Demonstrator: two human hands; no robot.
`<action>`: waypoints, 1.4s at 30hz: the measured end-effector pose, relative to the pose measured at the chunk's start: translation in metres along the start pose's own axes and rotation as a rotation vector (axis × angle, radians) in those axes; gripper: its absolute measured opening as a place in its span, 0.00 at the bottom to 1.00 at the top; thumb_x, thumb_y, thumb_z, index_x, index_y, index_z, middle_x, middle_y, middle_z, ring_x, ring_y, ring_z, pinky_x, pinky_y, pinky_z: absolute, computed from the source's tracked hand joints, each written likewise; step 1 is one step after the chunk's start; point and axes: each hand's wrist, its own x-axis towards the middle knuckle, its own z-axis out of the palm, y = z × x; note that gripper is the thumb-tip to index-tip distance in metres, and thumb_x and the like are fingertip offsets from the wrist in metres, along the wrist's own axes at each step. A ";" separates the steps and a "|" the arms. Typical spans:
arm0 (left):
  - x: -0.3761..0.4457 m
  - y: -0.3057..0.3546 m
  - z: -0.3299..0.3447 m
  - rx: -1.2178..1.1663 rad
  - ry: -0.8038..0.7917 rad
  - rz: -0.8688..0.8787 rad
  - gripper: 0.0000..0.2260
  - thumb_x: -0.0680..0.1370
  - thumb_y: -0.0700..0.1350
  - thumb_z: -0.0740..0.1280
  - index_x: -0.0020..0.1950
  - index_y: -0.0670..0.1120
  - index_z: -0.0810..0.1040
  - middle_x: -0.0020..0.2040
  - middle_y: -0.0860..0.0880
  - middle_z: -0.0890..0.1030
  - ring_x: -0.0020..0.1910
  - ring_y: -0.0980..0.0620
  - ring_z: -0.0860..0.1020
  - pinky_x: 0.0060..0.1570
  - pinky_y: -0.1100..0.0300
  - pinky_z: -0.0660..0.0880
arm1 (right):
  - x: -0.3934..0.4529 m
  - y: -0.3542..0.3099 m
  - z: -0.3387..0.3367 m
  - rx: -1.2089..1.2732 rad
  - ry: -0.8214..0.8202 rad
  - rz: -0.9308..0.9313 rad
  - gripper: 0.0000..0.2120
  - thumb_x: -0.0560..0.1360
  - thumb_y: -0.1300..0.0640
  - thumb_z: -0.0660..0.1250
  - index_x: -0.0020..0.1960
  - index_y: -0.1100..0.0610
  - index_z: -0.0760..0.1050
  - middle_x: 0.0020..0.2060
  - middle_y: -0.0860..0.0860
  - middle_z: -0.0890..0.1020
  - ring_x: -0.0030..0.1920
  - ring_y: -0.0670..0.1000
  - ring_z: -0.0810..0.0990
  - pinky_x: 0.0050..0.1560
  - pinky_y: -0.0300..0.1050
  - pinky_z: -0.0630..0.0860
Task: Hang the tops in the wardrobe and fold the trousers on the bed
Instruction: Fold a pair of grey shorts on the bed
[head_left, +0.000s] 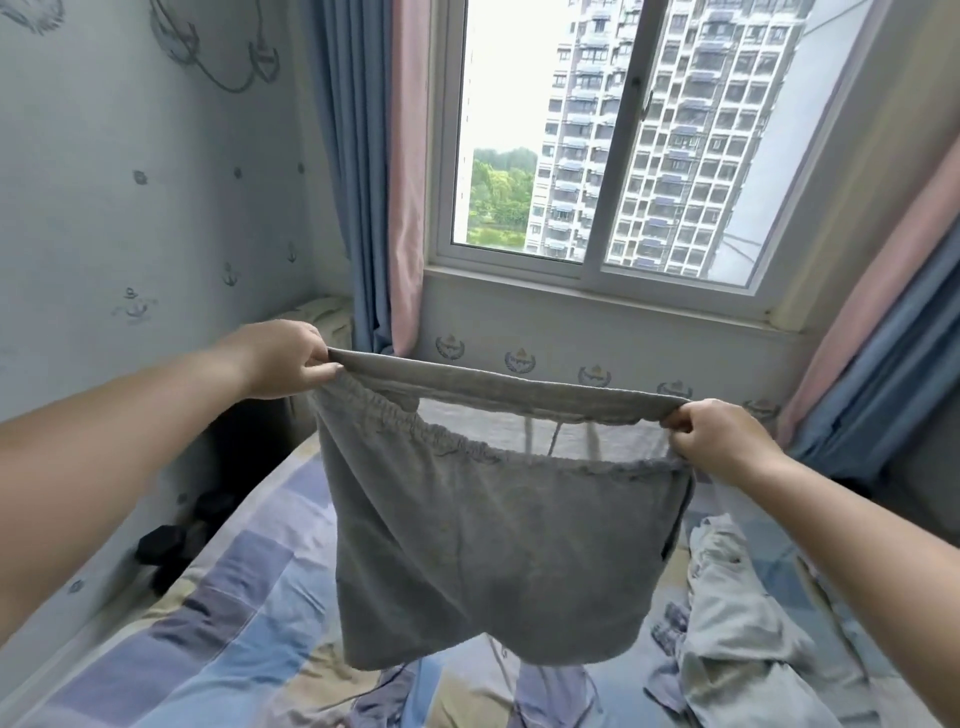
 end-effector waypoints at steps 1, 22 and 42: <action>0.004 0.007 0.002 0.003 -0.014 -0.042 0.21 0.76 0.63 0.60 0.31 0.51 0.76 0.40 0.53 0.78 0.38 0.53 0.76 0.37 0.55 0.73 | 0.000 -0.001 -0.002 0.019 -0.010 0.000 0.14 0.70 0.58 0.67 0.56 0.53 0.81 0.53 0.54 0.82 0.53 0.55 0.80 0.50 0.43 0.73; 0.038 0.089 0.044 -0.259 -0.156 -0.294 0.09 0.78 0.44 0.58 0.43 0.46 0.77 0.37 0.51 0.84 0.34 0.52 0.82 0.39 0.57 0.77 | -0.030 0.045 -0.026 -0.369 -0.086 -0.033 0.16 0.75 0.60 0.62 0.47 0.41 0.82 0.53 0.46 0.76 0.55 0.51 0.75 0.48 0.42 0.72; 0.047 0.086 0.079 -0.733 -0.094 -0.400 0.09 0.74 0.46 0.70 0.36 0.43 0.75 0.33 0.45 0.78 0.34 0.47 0.76 0.39 0.54 0.74 | -0.003 0.022 0.011 -0.072 -0.166 0.150 0.14 0.71 0.62 0.64 0.49 0.50 0.83 0.50 0.51 0.83 0.52 0.53 0.79 0.52 0.42 0.75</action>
